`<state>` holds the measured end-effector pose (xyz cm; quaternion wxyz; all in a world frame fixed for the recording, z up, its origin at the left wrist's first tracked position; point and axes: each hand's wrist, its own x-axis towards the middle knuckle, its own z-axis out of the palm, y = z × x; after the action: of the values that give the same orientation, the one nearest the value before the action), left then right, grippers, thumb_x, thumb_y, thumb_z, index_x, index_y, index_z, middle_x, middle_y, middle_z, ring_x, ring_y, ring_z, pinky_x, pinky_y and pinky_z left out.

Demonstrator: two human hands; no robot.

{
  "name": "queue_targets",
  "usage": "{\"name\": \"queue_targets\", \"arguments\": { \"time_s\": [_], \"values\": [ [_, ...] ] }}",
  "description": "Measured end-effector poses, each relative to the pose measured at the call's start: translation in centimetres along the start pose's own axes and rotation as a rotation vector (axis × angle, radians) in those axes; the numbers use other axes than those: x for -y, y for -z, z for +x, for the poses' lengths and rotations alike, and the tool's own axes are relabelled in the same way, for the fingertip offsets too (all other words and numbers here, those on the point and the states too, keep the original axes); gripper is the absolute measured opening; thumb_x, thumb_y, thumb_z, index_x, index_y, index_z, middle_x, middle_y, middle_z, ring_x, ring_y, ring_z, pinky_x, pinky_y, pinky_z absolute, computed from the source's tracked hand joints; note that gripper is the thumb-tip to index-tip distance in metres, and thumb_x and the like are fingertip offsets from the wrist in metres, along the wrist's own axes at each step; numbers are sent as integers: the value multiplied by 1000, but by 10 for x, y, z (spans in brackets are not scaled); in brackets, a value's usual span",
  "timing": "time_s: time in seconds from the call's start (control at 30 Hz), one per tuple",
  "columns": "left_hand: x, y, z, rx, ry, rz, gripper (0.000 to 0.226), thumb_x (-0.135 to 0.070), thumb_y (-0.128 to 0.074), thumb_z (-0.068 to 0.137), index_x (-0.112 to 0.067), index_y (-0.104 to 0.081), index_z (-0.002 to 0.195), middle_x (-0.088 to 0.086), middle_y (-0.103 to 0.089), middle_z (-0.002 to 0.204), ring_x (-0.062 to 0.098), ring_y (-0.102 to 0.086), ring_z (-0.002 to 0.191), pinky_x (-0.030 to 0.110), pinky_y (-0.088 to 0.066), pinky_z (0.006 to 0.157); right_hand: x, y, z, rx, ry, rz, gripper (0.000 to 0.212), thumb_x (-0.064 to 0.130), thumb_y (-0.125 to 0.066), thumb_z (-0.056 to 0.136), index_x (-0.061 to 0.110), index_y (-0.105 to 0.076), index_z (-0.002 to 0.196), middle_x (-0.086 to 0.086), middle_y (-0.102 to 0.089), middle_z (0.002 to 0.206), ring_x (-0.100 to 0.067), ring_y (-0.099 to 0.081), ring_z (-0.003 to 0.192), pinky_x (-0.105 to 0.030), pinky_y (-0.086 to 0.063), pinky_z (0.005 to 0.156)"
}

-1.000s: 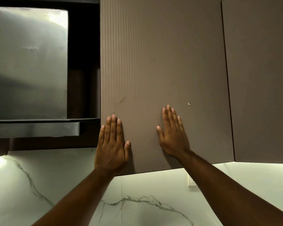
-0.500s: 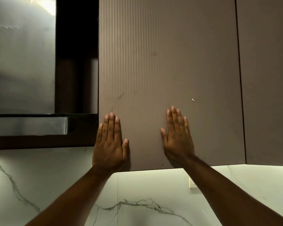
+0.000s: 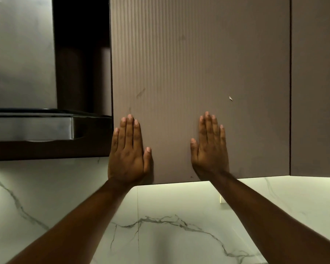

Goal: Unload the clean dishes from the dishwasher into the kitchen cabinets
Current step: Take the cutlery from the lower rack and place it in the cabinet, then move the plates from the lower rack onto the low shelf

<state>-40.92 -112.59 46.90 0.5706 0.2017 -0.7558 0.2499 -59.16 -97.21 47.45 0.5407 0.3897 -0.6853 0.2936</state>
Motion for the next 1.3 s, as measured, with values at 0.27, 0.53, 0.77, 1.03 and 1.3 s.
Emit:
{"name": "queue_targets", "arguments": {
  "time_s": [0.27,0.53,0.77,1.03,1.3],
  "values": [
    [-10,0,-17,48,42,-7,69,-36,-27,99,3,-9,154,20,-1,162,31,2,151,48,-10,122,-1,-1,-41,101,-22,9,69,36,-34,99,2,-10,154,-13,-2,163,-24,2,151,-45,-10,122],
    [-35,3,-79,219,46,-107,77,-42,-31,97,2,-4,154,19,6,163,31,7,151,46,-8,123,10,13,-96,237,-50,95,68,34,-35,99,2,-11,154,-12,0,163,-23,6,151,-42,-7,122],
    [-76,10,-192,406,-1,-330,79,-45,-33,95,-1,-6,155,14,5,164,29,3,152,47,-13,122,19,30,-193,393,-66,140,71,34,-39,99,4,-5,155,-10,6,163,-22,9,150,-41,-2,122],
    [-125,50,-307,691,-24,-564,87,-40,-42,95,6,5,152,20,17,161,32,11,150,48,-3,123,22,64,-324,576,-213,216,71,31,-39,97,-1,-8,153,-16,3,162,-28,4,151,-47,-8,122],
    [-171,78,-379,895,-20,-685,82,-43,-32,98,2,10,152,15,21,161,28,15,150,45,1,123,37,120,-420,714,-464,225,69,37,-27,99,5,-1,155,-8,8,163,-18,10,150,-34,3,122]
  ]
}}
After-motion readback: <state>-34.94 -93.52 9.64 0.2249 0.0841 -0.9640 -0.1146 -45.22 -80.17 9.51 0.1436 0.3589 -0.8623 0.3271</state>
